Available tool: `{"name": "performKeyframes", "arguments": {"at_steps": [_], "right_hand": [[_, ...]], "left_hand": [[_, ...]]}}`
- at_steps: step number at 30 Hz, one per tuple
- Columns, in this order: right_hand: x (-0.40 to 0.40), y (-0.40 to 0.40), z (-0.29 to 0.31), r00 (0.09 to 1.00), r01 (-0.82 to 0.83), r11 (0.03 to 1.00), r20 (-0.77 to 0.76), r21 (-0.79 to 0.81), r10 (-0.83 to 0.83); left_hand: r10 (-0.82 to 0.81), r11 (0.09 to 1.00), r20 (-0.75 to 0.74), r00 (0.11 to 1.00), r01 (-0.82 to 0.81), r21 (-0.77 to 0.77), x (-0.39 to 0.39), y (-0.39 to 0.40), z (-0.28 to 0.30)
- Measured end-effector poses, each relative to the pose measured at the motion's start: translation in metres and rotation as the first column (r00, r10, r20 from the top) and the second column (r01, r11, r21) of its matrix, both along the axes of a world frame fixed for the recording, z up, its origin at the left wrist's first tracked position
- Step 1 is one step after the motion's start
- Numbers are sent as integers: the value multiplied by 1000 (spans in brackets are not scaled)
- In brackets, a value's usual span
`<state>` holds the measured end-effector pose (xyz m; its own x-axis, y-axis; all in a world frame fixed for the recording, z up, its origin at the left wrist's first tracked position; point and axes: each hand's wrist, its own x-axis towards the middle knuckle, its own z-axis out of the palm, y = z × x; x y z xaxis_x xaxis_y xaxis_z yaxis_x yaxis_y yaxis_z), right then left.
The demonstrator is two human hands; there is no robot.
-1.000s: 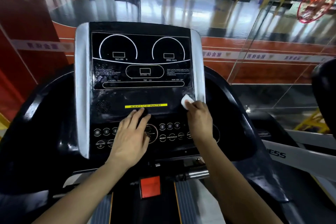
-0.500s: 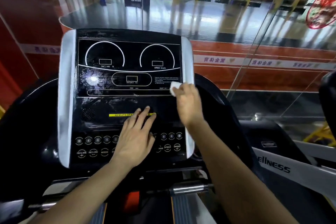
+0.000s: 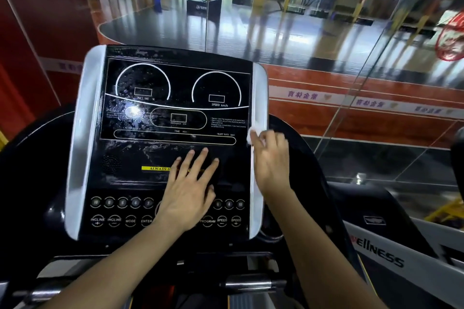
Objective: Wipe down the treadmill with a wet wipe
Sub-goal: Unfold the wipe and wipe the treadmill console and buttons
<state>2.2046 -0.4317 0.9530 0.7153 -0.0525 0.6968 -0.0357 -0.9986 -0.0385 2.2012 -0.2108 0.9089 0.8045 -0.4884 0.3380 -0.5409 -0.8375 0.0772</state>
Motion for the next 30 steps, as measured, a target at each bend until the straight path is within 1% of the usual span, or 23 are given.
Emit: {"name": "performKeyframes", "arguments": {"at_steps": [4, 8, 10, 12, 15, 17, 19, 20, 22, 25, 28, 30], "right_hand": [[62, -8, 72, 1000, 20, 1000, -10, -22, -21], [107, -29, 117, 999, -45, 999, -28, 27, 45], [110, -35, 121, 994, -99, 993, -28, 61, 101], [99, -33, 109, 992, -125, 984, 21, 125, 124], [56, -21, 58, 995, -96, 978, 39, 186, 90], [23, -13, 22, 990, -134, 962, 78, 238, 118], [7, -10, 4, 984, -174, 936, 102, 305, 150], [8, -11, 5, 982, -183, 927, 105, 327, 156], [21, -12, 19, 983, -179, 913, 97, 367, 154], [63, -18, 59, 988, -148, 903, 99, 403, 117], [108, -29, 104, 982, -188, 864, 99, 467, 161], [128, -33, 124, 971, -236, 808, 107, 541, 212]], "left_hand": [[-1, 1000, 1, 1000, 1, 8, 0, 1, -7], [5, 1000, -12, 1000, -5, 10, 1, 0, -7], [9, 1000, -16, 1000, -9, 11, 1, -1, -7], [7, 1000, -14, 1000, -7, 4, 1, -1, -9], [4, 1000, 2, 1000, -4, -4, 0, 0, -13], [3, 1000, 20, 1000, -3, -13, -1, -1, -15], [2, 1000, 30, 1000, -1, -24, 0, -3, -15], [3, 1000, 29, 1000, -2, -27, 0, -3, -16], [6, 1000, 24, 1000, -6, -27, -1, -3, -16], [7, 1000, 18, 1000, -7, -27, -2, -4, -16], [11, 1000, 10, 1000, -11, -23, -1, -5, -15], [26, 1000, 10, 1000, -26, -9, 0, -6, -13]]}}
